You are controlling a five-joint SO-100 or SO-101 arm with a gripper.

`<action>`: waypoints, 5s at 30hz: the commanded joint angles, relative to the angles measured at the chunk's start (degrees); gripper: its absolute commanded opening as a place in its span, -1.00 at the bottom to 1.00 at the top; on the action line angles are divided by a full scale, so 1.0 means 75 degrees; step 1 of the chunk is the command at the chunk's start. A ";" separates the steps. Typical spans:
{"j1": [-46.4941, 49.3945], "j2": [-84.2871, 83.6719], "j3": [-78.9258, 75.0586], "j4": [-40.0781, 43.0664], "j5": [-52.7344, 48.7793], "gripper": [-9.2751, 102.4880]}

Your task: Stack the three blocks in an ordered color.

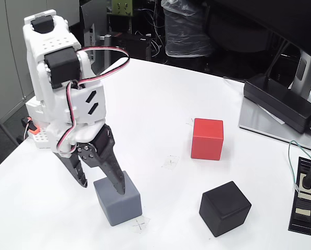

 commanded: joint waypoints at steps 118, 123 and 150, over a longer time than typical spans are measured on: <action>-0.4324 0.1031 -0.4465 0.2133 0.2437 -0.71; -0.5320 0.1008 -0.4453 0.2133 0.3387 -0.71; -0.6105 -0.2543 -0.5437 0.2027 0.4406 -0.71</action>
